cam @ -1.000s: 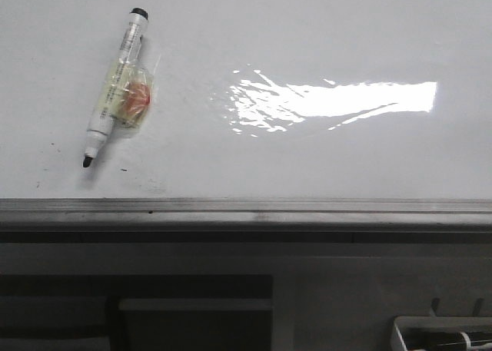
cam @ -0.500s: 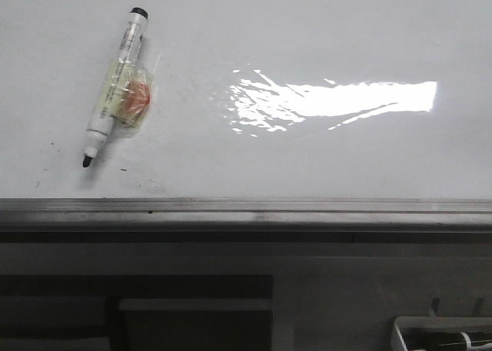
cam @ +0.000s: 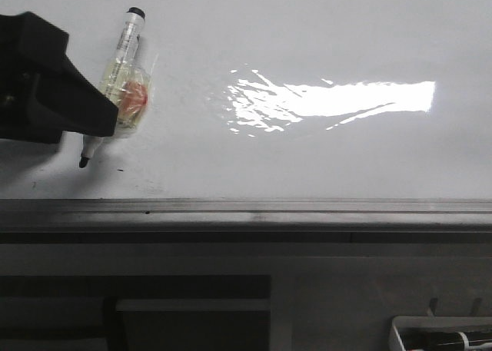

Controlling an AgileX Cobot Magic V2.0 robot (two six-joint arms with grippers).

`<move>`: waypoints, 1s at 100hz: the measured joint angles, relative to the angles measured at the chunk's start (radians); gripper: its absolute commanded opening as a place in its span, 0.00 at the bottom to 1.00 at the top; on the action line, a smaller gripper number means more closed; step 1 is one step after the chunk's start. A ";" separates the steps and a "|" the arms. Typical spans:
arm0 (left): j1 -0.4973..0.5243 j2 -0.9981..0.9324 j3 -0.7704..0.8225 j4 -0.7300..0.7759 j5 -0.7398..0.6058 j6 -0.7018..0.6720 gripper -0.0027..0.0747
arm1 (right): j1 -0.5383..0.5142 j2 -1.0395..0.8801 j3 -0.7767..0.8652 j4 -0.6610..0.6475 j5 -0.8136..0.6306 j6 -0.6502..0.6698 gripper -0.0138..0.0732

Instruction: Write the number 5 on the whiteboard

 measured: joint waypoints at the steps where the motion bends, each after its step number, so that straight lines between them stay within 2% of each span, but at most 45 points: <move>1: 0.000 0.005 0.000 0.000 -0.005 0.000 0.53 | 0.000 0.000 0.000 0.000 0.000 0.000 0.57; 10: -0.004 0.028 -0.003 -0.007 -0.024 0.000 0.52 | 0.000 0.000 0.000 0.000 0.000 0.000 0.57; 19: -0.008 0.050 -0.011 -0.011 -0.026 0.000 0.44 | 0.000 0.000 0.000 0.000 0.000 0.000 0.57; 26: -0.008 0.063 -0.012 -0.011 -0.031 0.000 0.33 | 0.000 0.000 0.000 0.000 0.000 0.000 0.57; 35: -0.008 0.072 -0.012 -0.011 -0.037 0.000 0.11 | 0.000 0.000 0.000 0.000 0.000 0.000 0.57; 41: -0.009 0.079 -0.012 -0.011 -0.037 0.000 0.01 | 0.000 0.000 0.000 0.000 0.000 0.000 0.57; 59: -0.020 0.075 -0.012 0.024 -0.037 0.000 0.01 | 0.000 0.002 -0.002 0.002 0.011 0.000 0.57; 72: -0.063 0.049 -0.012 0.134 -0.037 0.000 0.01 | 0.026 0.037 -0.024 0.018 0.070 -0.027 0.57; 85: -0.148 -0.021 -0.023 0.336 -0.034 0.000 0.01 | 0.105 0.127 -0.072 0.121 0.116 -0.222 0.57; 100: -0.283 -0.081 -0.034 0.634 -0.014 0.003 0.01 | 0.247 0.273 -0.140 0.285 0.118 -0.434 0.57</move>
